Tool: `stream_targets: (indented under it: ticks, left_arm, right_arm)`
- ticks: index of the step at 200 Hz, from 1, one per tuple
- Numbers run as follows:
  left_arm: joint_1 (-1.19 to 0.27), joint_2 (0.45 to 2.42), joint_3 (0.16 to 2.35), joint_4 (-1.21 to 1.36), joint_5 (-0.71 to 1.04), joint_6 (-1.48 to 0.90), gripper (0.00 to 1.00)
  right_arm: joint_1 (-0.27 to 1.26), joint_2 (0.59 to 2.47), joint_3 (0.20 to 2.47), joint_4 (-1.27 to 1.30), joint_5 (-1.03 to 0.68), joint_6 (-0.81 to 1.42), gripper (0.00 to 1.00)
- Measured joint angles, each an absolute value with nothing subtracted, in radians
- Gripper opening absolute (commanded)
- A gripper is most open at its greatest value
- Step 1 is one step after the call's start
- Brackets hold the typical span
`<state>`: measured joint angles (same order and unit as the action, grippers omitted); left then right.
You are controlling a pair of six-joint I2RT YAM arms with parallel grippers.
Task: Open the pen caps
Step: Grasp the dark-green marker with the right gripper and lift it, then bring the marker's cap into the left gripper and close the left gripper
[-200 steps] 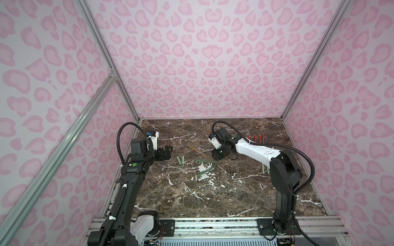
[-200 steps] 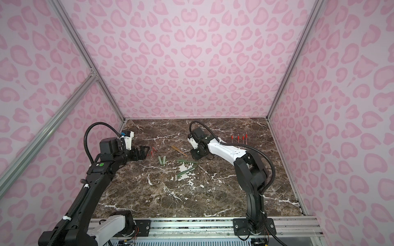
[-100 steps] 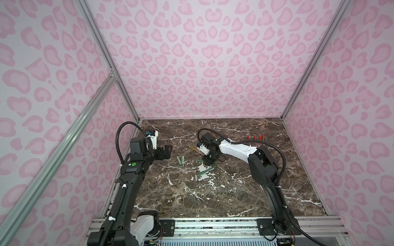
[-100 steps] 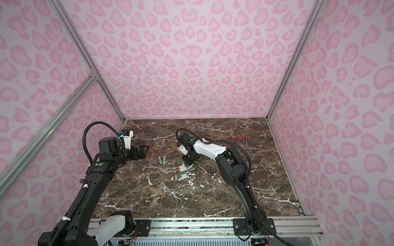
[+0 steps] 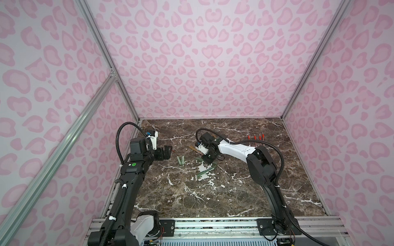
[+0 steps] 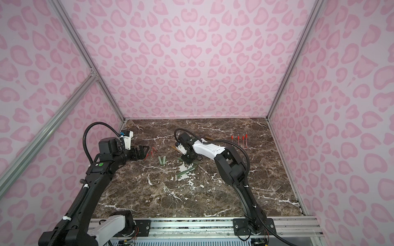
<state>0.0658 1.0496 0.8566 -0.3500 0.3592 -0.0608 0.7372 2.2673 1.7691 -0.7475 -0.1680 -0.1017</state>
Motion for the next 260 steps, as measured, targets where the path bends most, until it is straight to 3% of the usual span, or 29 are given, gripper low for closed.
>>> stream_targets:
  ticks: [60, 131, 170, 197, 260]
  left_arm:
    - [0.071, 1.05, 0.854, -0.345, 0.363, -0.062, 0.98]
    - [0.072, 1.044, 0.842, -0.339, 0.464, -0.083, 1.0]
    - [0.072, 1.046, 0.84, -0.321, 0.611, -0.121, 0.98]
    - [0.072, 1.055, 0.817, -0.268, 0.705, -0.187, 0.89]
    - [0.062, 1.071, 0.759, -0.155, 0.823, -0.32, 0.84]
  right_arm:
    - [0.759, 2.243, 1.744, -0.748, -0.155, -0.128, 0.06]
    - [0.781, 2.111, 1.753, -0.833, -0.17, -0.101, 0.04]
    - [0.805, 1.976, 1.672, -0.732, -0.212, 0.031, 0.0]
    - [0.837, 1.901, 1.604, -0.619, -0.233, 0.148, 0.0]
    - [0.906, 1.844, 1.546, -0.393, -0.262, 0.35, 0.0]
